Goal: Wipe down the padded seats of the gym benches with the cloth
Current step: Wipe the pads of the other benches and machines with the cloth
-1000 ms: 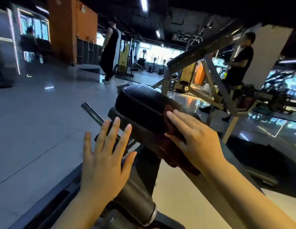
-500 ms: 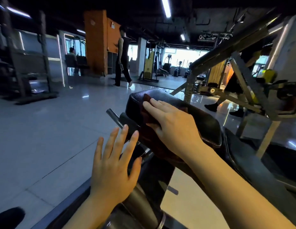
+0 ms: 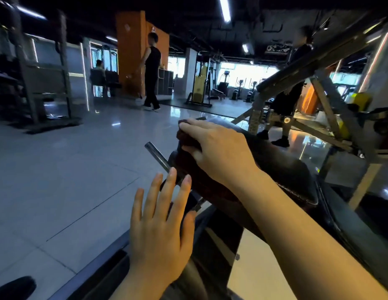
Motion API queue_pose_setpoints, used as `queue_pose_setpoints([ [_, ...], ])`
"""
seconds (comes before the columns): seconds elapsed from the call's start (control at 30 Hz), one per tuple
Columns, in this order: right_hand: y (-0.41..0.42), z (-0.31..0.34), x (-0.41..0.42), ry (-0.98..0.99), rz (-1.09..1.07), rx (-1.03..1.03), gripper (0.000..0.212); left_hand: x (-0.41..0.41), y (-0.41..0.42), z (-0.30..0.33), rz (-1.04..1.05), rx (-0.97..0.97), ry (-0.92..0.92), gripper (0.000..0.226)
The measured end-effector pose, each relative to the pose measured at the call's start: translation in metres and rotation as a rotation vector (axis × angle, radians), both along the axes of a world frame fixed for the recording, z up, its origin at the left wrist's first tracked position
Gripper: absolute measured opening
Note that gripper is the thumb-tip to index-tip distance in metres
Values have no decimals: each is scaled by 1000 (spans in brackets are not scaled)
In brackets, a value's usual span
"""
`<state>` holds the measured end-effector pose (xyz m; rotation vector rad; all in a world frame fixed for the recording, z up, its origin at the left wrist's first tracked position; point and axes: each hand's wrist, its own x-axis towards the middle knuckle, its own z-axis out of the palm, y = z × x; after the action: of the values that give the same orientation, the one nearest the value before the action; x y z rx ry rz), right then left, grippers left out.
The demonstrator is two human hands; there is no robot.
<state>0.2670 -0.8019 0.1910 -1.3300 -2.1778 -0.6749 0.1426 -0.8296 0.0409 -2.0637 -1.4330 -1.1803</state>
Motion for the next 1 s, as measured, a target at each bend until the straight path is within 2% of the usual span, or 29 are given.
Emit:
queue_pose_setpoints([
  [0.13, 0, -11, -1, 7, -24, 54, 41, -2, -2, -1, 7, -28, -22, 60],
  [0.27, -23, -28, 33, 69, -3, 75, 47, -2, -1, -2, 8, -10, -28, 58],
  [0.43, -33, -35, 52, -11, -24, 121, 51, 0, 1, -2, -2, 18, -9, 59],
  [0.57, -11, -14, 21, 37, 16, 8, 45, 1, 1, 1, -24, 21, -15, 58],
  [0.67, 11, -7, -8, -73, -34, -18, 43, -2, 1, -2, -25, 1, -10, 61],
  [0.77, 17, -8, -19, -140, -75, -34, 55, -4, 0, -1, -17, -39, -13, 61],
  [0.9, -12, -7, 14, -47, -132, -174, 68, -4, -3, 1, -1, -83, -12, 56],
  [1.0, -47, -14, 54, 10, -261, -291, 78, -4, -2, -1, 5, -89, -17, 58],
])
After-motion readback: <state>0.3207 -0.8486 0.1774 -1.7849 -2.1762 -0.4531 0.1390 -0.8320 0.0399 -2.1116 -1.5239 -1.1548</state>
